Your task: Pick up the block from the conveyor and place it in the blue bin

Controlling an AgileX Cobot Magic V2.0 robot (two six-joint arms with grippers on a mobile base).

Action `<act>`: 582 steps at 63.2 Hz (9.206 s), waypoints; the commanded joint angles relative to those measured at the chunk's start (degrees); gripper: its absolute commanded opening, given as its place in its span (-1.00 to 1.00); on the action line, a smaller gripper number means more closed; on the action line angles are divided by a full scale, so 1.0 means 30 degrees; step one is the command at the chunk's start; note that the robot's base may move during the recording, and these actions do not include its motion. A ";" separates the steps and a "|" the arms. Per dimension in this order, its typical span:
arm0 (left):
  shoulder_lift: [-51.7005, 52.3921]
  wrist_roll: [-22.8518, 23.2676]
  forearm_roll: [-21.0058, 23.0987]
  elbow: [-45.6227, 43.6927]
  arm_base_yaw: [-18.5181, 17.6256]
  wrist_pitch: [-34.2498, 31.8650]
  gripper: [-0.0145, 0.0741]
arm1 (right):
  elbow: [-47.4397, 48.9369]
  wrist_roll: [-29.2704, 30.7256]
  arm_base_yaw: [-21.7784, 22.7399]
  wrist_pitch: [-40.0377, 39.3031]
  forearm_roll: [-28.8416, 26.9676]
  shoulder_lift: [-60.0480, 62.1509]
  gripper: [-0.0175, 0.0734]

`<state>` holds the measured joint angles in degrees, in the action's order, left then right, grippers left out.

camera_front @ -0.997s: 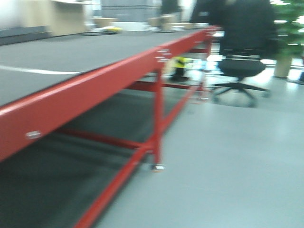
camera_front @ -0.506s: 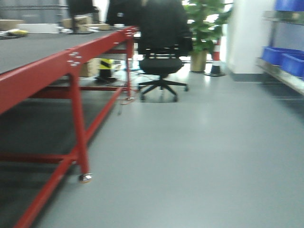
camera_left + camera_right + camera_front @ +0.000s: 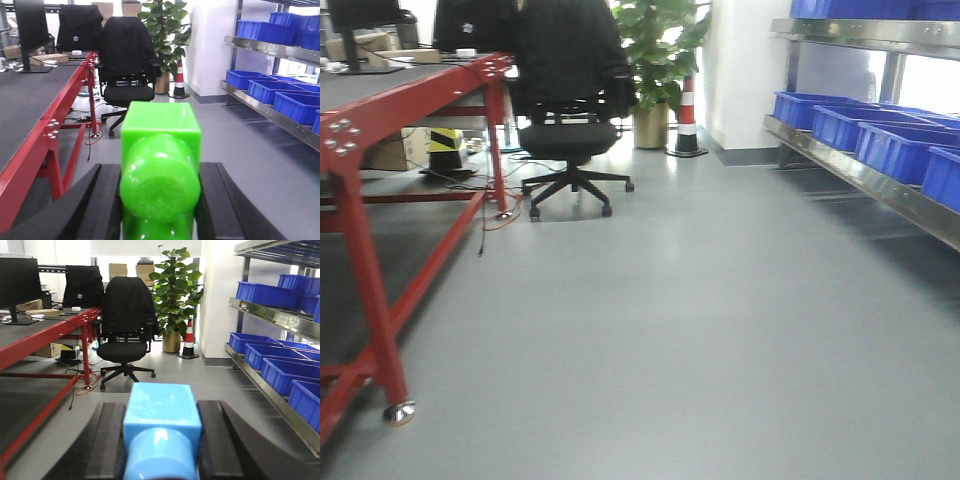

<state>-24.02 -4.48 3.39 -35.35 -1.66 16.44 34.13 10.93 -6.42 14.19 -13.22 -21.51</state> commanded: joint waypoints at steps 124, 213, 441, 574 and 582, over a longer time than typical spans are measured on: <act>0.0063 0.0017 -0.0029 -0.0006 -0.0086 -0.0409 -0.92 | 0.0167 0.0038 0.0005 -0.0332 0.0149 0.0015 -0.95; 0.0063 0.0017 -0.0029 -0.0006 -0.0086 -0.0409 -0.92 | 0.0167 0.0038 0.0005 -0.0332 0.0149 0.0015 -0.95; -1.4426 -0.1432 0.3332 -0.9449 -0.9121 -0.0245 -0.53 | 1.1355 0.0038 -0.7949 0.2526 -0.1853 -1.6834 -0.13; 0.0577 -0.1305 0.2825 0.0987 -0.9013 0.2178 -0.92 | -0.1712 0.0038 -0.7915 -0.0472 0.1491 0.2581 -0.97; 0.0577 -0.1305 0.2825 0.0987 -0.9013 0.2178 -0.92 | -0.1712 0.0038 -0.7915 -0.0472 0.1491 0.2581 -0.97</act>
<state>-22.61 -8.45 11.69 -32.50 -28.62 24.13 29.12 10.84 -30.16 13.91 -8.82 -13.94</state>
